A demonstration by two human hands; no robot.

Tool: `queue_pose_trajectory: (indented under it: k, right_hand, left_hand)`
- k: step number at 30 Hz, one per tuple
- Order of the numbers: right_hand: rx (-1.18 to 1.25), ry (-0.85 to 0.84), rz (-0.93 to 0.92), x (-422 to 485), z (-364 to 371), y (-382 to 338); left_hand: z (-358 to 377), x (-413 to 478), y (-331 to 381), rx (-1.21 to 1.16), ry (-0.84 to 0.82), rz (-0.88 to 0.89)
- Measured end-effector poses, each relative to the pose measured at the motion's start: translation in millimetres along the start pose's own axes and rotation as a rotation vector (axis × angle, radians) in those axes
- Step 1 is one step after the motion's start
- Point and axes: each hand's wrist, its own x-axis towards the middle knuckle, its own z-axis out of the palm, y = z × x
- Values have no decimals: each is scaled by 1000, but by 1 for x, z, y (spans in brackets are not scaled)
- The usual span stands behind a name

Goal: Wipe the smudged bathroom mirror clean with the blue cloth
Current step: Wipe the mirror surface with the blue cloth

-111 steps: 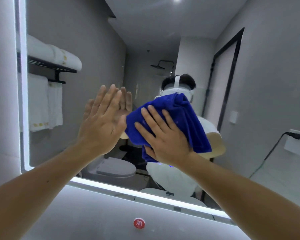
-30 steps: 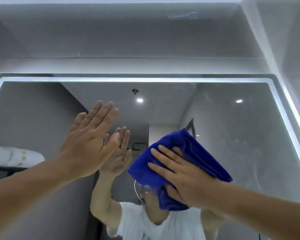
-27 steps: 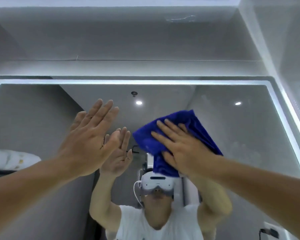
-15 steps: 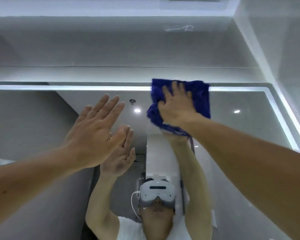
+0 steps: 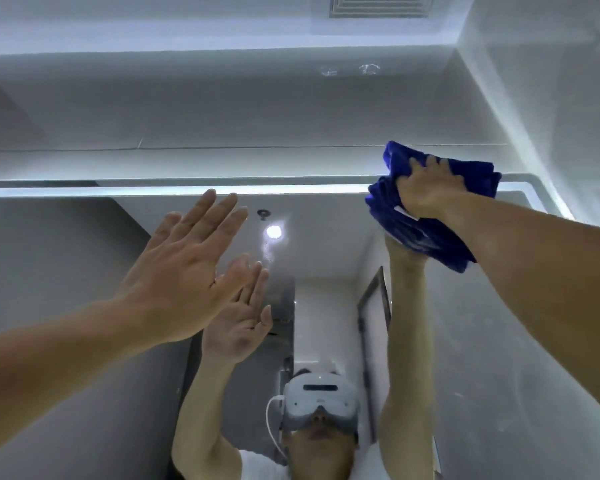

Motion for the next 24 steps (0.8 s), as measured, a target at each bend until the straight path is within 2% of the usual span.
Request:
queue_pose_trajectory:
  k: [2,5,10,13,15,18,20,22,24]
  right_hand:
    - [4,35,-16,-10,9,2]
    - [2,83,-204,-50,25,-8]
    - [-23,19,-613,-124,51,-12]
    - [-31,-56,-746,-118,43,3]
    - [-63,-31,-674,-89,30,15]
    - [-50,-11,-342,-33,9,18]
    - [-14,-38,-193,-6,3,8]
    - [23,-45,-132,4,7,-3]
    - [13,18,-150,0,15,-7]
  left_hand:
    - [0,0,-1,-3,-6,-10]
    - [3,1,8,-19,-11,-20]
    - [5,10,33,-40,-1,13]
    - [4,17,40,-35,11,12]
    - [4,21,41,-27,11,10]
    - [5,22,40,-11,-4,15]
    - [4,22,38,11,-15,28]
    - [3,21,35,33,-18,44]
    - [2,21,33,36,-11,48]
